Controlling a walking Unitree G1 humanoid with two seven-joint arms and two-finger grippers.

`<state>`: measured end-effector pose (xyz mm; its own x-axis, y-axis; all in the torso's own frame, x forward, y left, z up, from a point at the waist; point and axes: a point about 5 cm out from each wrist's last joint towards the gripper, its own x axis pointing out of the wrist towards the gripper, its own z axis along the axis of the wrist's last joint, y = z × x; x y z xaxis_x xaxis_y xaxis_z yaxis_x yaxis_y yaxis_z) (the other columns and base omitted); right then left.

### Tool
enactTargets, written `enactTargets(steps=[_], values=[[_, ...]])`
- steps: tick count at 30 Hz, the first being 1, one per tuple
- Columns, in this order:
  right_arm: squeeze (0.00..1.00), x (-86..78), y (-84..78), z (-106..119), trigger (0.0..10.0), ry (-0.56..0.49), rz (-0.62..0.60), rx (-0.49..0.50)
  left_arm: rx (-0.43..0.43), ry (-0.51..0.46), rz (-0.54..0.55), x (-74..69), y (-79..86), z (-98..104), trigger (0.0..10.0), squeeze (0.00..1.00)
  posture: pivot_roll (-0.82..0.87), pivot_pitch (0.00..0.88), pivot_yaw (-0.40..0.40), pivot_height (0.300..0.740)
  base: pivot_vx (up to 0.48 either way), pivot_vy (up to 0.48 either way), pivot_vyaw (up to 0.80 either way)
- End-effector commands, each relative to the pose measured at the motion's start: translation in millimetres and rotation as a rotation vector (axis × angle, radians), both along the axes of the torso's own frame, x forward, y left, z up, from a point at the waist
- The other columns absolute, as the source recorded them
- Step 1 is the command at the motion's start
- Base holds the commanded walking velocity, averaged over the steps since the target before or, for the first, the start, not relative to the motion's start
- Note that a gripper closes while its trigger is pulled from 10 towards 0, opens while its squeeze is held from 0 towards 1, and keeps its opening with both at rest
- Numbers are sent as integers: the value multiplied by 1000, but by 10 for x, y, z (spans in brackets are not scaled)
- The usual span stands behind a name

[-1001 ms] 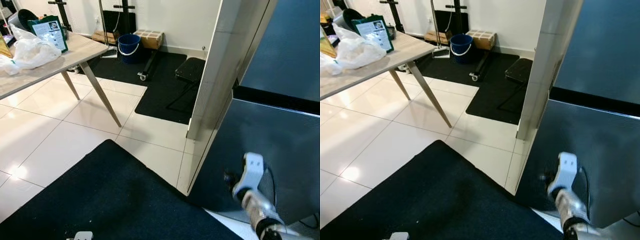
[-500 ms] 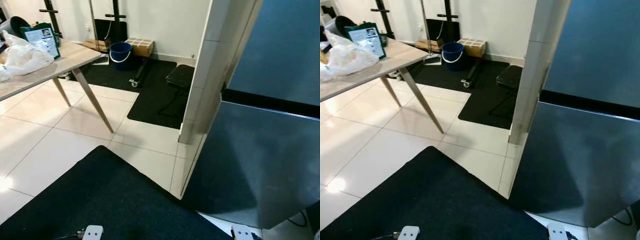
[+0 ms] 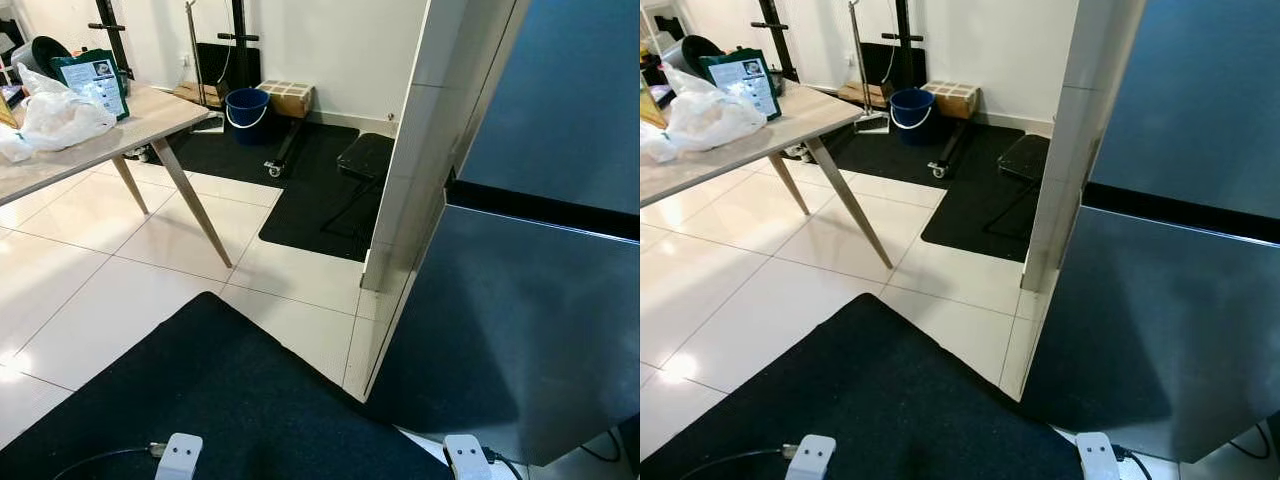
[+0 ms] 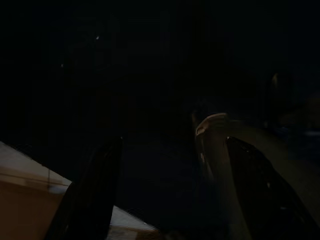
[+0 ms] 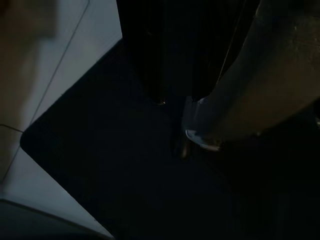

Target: Restocking fridge

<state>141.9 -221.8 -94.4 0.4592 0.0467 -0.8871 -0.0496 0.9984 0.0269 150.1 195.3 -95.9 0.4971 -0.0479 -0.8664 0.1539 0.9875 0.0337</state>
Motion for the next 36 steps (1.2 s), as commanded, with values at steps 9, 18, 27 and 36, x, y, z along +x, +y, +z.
enactTargets(steps=[9, 18, 27, 36], values=[[0, 22, 22, 2, 10000, 7, 57, -26, 22, 45, -68, -178, -146, -83, 10000, 0, 64, 0, -31, 740, 0, 0, 778], [0, -35, 53, -25, 10000, 27, 74, -26, -20, 57, -60, -184, -166, -87, 10000, 0, 68, 0, -29, 740, 0, 0, 769], [0, -32, 55, -25, 10000, 30, 84, -31, -45, 65, -16, -186, -174, -90, 10000, 0, 68, 0, -33, 740, 0, 0, 769], [0, -4, 34, -10, 10000, 23, 84, -37, -61, 74, 6, -191, -171, -92, 10000, 0, 64, 0, -35, 740, 0, 0, 768]])
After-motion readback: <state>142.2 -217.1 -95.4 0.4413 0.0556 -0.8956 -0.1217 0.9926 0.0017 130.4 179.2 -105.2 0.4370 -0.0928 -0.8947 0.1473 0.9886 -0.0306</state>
